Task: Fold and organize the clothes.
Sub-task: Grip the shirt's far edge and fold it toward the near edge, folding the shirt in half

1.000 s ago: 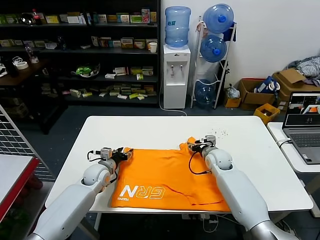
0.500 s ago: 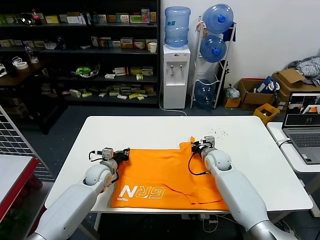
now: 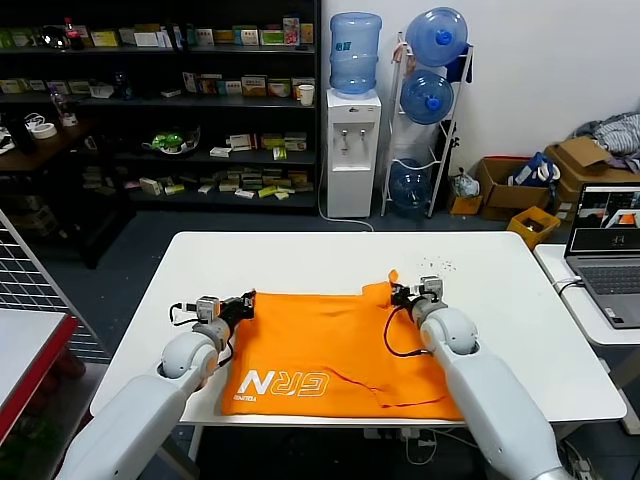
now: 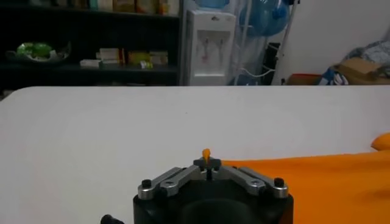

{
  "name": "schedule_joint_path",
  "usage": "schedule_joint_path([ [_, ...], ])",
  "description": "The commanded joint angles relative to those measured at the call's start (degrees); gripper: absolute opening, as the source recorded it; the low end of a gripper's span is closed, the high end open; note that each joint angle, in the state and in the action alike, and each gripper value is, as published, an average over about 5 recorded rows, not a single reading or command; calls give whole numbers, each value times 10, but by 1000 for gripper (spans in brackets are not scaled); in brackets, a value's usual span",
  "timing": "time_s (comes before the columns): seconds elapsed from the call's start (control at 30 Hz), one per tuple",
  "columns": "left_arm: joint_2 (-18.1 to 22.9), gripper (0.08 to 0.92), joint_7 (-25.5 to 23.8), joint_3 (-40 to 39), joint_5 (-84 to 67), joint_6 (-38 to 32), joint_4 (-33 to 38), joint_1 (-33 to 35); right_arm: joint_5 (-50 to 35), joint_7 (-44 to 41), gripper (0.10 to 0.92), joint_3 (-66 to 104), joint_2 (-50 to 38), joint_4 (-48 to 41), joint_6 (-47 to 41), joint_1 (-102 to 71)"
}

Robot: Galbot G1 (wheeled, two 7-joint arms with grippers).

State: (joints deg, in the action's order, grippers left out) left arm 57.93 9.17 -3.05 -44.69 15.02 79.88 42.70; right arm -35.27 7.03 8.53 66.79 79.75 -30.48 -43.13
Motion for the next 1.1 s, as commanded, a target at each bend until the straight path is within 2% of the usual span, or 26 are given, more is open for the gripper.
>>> schedule_joint_path([
  [0.03, -41, 96, 21, 31, 2, -7, 137, 86, -44, 30, 125, 40, -59, 173, -27, -114],
  [0.3, -71, 96, 40, 61, 11, -8, 221, 171, -66, 49, 125, 84, -103, 272, -45, -204],
  [0.73, -81, 96, 59, 70, 16, -12, 259, 228, -59, 51, 128, 173, -112, 379, -60, -366],
  [0.87, -87, 127, 60, 77, 22, -9, 273, 253, -54, 32, 199, 193, -114, 391, -64, -397],
  [1.1, -89, 323, 68, 88, 45, -9, 267, 272, -43, 12, 406, 229, -120, 403, -61, -436],
])
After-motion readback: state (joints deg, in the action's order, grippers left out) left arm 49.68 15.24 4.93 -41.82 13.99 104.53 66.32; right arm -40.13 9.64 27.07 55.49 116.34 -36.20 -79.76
